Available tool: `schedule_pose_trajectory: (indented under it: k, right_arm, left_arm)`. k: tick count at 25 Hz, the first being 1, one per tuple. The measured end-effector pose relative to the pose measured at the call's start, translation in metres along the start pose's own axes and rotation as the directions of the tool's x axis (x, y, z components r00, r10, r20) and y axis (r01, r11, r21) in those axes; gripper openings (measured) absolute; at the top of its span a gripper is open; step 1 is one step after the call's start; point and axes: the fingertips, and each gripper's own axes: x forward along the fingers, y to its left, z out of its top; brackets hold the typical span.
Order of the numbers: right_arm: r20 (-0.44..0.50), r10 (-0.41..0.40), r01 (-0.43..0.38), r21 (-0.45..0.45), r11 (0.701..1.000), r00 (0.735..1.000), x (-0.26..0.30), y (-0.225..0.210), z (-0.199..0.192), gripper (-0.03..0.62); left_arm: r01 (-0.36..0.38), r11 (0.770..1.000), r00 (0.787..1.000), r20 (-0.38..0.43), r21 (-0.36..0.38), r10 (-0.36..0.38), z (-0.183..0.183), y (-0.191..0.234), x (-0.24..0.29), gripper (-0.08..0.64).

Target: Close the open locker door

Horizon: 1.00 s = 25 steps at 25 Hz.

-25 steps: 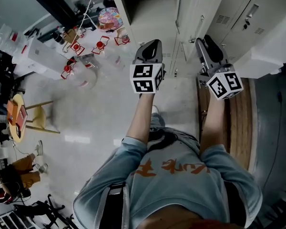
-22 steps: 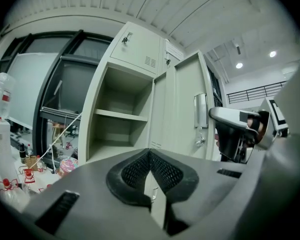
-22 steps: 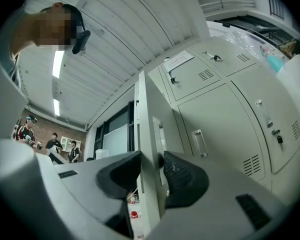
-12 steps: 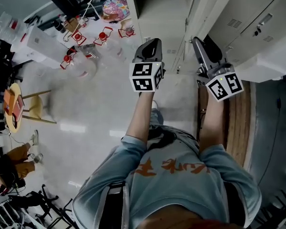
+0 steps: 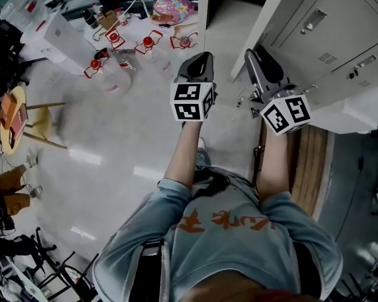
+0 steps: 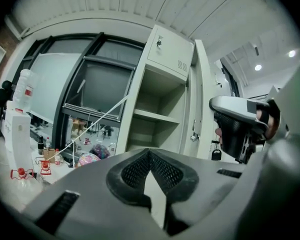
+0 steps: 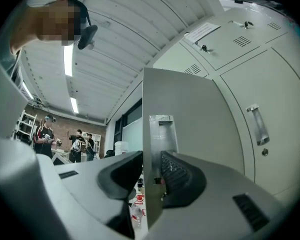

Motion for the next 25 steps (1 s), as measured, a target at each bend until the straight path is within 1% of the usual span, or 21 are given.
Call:
schedule_pose_trajectory:
  k: [8, 13, 17, 21, 25]
  right_arm:
    - [-0.038, -0.006, 0.005, -0.019, 1.0, 0.999, 0.055, 0.003, -0.013, 0.118]
    - [-0.065, -0.022, 0.02, -0.041, 0.999, 0.998, 0.09, 0.0, -0.019, 0.11]
    - [-0.084, -0.058, 0.053, -0.066, 0.996, 0.995, 0.117, -0.007, -0.025, 0.103]
    - [-0.113, -0.114, 0.098, -0.145, 0.985, 0.987, 0.142, -0.019, -0.028, 0.086]
    - [-0.116, -0.149, 0.128, -0.168, 0.977, 0.982, 0.157, -0.028, -0.031, 0.075]
  left_arm:
    - [-0.045, 0.999, 0.998, 0.033, -0.001, 0.045, 0.018, 0.052, 0.011, 0.018]
    - [-0.046, 0.999, 0.997, 0.055, -0.003, 0.047, 0.031, 0.078, 0.025, 0.018]
    - [-0.041, 0.999, 0.997, 0.066, -0.008, 0.042, 0.04, 0.1, 0.036, 0.018]
    - [-0.039, 0.999, 0.995, 0.094, -0.026, 0.042, 0.047, 0.117, 0.042, 0.018]
    - [-0.011, 1.0, 0.995, 0.094, -0.025, 0.013, 0.047, 0.119, 0.052, 0.018]
